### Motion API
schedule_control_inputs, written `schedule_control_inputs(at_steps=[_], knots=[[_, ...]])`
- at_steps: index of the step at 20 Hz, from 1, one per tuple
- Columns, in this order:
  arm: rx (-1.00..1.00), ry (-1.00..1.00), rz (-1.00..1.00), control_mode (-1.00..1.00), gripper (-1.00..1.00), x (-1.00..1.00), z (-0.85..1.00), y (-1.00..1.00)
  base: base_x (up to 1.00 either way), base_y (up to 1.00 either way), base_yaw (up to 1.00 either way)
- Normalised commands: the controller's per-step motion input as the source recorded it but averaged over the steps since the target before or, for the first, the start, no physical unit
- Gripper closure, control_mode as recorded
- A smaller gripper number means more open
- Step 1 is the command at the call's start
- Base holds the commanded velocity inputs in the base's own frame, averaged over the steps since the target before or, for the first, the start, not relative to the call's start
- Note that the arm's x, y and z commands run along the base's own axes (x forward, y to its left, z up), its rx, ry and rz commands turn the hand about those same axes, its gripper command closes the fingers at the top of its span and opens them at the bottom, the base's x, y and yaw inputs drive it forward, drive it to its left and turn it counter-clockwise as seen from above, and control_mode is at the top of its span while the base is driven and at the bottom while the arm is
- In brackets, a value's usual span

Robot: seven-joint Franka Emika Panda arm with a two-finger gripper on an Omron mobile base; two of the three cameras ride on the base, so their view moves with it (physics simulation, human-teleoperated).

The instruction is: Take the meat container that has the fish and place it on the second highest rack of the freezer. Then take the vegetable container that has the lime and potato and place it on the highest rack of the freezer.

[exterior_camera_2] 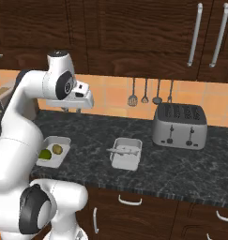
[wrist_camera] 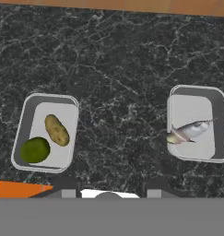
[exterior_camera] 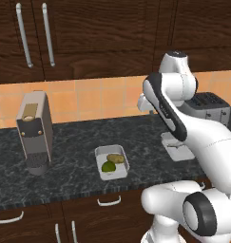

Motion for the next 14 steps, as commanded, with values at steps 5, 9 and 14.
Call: schedule_control_inputs(at_steps=[5,9,14], knots=[[0.05,-0.14,-0.12,-1.0,-1.0,-0.63,-0.29,-0.12,0.0,0.0,0.0],[0.19,-0.02,-0.53,-1.0,-1.0,-0.68,-0.7,-0.51,0.0,0.0,0.0],[0.3,0.19,-0.57,-1.0,-1.0,-0.07,-0.6,-0.95,0.0,0.0,0.0]])
